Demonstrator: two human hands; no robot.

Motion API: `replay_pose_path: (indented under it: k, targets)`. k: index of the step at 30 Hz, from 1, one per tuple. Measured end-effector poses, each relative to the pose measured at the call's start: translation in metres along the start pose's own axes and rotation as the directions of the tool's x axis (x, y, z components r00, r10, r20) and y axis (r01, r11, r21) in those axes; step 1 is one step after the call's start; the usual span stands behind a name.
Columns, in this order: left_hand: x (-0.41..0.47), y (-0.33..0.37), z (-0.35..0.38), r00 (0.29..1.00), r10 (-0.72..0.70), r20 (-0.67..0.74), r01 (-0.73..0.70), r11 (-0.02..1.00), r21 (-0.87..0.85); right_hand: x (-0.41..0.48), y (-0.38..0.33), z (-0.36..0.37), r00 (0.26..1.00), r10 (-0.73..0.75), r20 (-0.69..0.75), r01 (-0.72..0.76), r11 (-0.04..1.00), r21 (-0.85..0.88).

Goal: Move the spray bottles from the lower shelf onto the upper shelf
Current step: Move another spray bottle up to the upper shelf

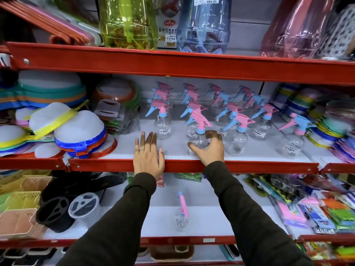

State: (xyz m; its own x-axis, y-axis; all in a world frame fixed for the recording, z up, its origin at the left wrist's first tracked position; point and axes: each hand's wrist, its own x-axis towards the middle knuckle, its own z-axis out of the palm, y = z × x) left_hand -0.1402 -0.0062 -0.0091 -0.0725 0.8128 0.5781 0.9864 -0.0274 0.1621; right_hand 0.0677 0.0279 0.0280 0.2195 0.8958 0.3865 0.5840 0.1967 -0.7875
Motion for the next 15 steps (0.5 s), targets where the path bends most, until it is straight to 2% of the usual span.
replay_pose_path:
  k: [7,10,15]
  targets:
    - [-0.0003,-0.0003,0.0001,1.0,0.0,0.006,0.0,1.0,0.005,0.0042,-0.002,-0.0028,0.995,-0.014,0.101,0.007,0.997,0.071]
    - [-0.0002,0.0001,-0.0005,1.0,-0.003,0.006,0.003,1.0,0.003,0.0031,-0.0022,-0.0047,0.997,-0.036,0.074,0.033,0.999,0.042]
    - [-0.0006,0.0005,-0.0011,1.0,-0.005,0.009,0.005,1.0,0.002,0.0017,-0.0009,-0.0041,0.999,0.026,0.042,-0.028,0.999,0.031]
